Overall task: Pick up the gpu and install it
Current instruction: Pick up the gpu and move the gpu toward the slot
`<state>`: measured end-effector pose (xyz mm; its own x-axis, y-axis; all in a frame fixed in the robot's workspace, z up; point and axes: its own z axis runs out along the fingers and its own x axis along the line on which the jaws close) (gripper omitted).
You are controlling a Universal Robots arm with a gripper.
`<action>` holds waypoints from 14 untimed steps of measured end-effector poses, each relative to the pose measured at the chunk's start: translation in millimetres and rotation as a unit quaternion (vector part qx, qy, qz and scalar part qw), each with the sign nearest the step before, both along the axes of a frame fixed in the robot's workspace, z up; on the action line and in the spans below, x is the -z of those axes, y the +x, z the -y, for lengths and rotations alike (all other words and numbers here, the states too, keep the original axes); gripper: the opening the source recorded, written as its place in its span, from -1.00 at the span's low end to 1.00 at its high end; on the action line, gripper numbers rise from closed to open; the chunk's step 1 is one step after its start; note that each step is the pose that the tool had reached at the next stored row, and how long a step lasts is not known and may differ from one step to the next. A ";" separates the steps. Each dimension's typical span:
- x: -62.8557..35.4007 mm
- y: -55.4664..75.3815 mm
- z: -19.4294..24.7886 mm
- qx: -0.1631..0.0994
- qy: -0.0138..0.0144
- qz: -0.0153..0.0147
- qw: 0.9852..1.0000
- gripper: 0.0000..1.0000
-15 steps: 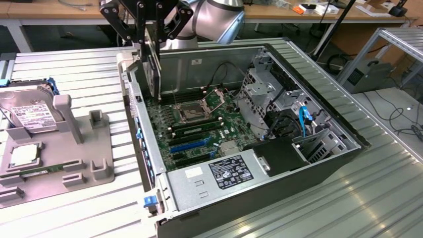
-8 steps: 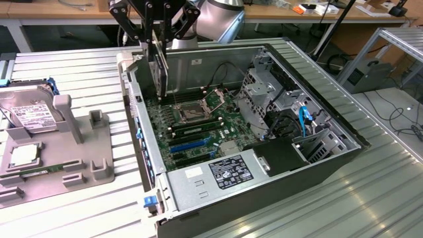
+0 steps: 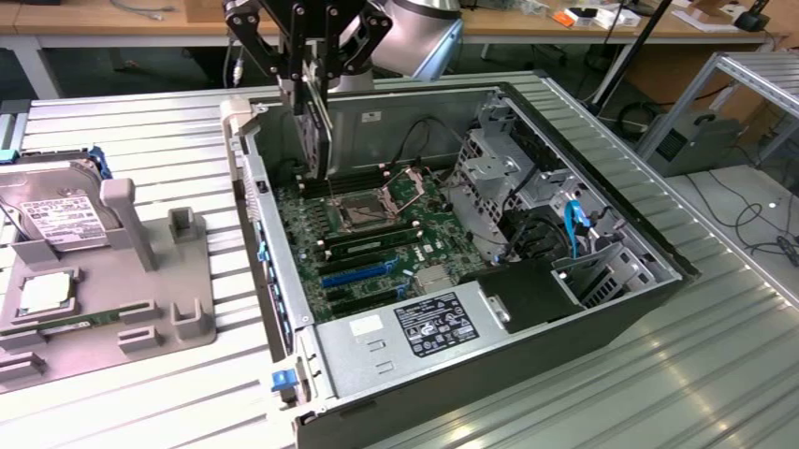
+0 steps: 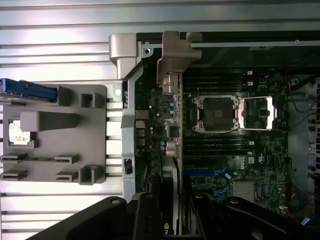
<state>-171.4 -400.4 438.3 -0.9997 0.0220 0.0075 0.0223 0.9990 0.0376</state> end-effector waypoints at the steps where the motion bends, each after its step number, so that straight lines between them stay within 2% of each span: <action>1: 0.0 1.0 0.0 0.000 0.000 0.000 1.000 -0.46; 14: 0.0 22.5 0.0 0.000 -0.001 0.000 1.000 -0.46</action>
